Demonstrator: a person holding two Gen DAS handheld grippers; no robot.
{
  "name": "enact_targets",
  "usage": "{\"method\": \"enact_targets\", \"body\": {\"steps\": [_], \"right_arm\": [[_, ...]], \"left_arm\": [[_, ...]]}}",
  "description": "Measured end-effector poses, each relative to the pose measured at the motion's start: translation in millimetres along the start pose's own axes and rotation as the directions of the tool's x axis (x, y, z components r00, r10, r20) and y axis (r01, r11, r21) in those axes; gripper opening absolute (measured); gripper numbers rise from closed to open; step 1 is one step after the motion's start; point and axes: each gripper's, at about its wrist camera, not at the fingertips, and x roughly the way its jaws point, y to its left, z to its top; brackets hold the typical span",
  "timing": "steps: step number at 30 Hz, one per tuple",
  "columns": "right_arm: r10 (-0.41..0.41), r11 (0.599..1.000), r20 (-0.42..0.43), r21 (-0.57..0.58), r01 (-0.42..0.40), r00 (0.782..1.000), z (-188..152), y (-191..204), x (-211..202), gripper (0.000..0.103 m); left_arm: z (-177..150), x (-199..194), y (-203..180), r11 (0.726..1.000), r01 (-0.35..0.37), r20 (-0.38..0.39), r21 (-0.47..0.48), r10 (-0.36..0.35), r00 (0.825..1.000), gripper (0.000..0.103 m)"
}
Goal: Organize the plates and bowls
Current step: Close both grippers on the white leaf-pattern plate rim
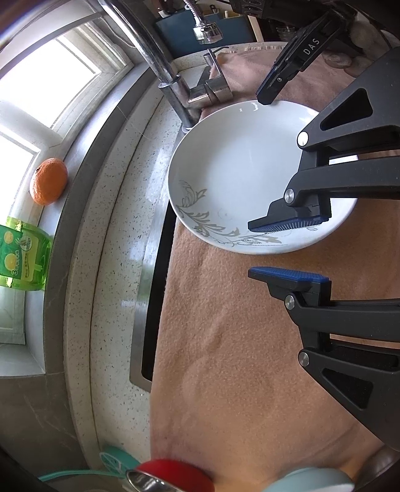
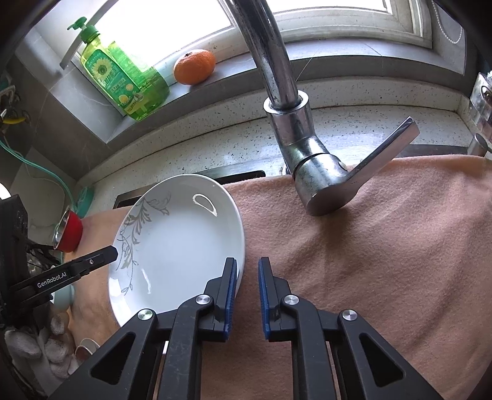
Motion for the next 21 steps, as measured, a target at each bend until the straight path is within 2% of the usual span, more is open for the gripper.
{"method": "enact_targets", "body": {"steps": [6, 21], "right_arm": [[0.003, 1.0, -0.011, -0.001, -0.003, 1.0, 4, 1, 4, 0.009], [0.012, 1.0, -0.035, 0.003, -0.012, 0.999, 7, 2, 13, 0.005]], "left_arm": [[2, 7, -1, 1.0, 0.009, -0.02, 0.002, -0.009, 1.0, 0.013], [1, 10, -2, 1.0, 0.008, -0.025, 0.002, -0.008, 1.0, 0.009]]}}
